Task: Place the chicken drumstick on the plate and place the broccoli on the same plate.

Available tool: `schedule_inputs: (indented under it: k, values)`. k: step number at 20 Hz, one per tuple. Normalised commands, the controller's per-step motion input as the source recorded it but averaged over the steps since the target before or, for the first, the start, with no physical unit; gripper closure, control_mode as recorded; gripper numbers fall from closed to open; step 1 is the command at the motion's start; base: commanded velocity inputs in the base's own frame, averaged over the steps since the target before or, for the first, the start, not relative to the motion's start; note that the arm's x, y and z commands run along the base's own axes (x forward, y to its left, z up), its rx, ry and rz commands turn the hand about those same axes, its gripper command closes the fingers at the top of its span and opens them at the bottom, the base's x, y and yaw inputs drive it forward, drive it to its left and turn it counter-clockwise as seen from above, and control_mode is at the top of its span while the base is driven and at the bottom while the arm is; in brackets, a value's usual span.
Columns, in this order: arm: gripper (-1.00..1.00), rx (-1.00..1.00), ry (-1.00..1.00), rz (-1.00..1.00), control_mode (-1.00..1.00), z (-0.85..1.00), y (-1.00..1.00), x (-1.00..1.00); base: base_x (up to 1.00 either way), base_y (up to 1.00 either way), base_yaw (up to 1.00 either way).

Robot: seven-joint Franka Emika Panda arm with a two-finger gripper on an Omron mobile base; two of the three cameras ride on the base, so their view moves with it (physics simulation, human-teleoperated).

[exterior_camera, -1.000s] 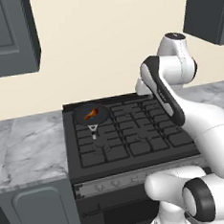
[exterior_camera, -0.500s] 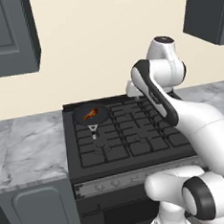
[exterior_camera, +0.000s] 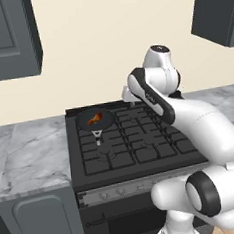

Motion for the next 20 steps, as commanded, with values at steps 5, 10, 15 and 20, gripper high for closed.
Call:
schedule_inputs:
  k: [5,10,15,20]
  values:
    - [-1.00,0.01,0.04,-0.08,-1.00,-0.08,0.32,0.23,0.00,0.00,0.00]
    - [-1.00,0.00,0.08,-0.10,-1.00,-0.15,0.36,0.27,0.00,0.00,0.00]
    - [-1.00,0.01,0.05,-0.08,-1.00,-0.34,0.24,0.31,0.00,0.00,0.00]
    - [-1.00,0.01,0.00,-0.05,-1.00,-0.34,0.23,0.41,0.00,0.00,0.00]
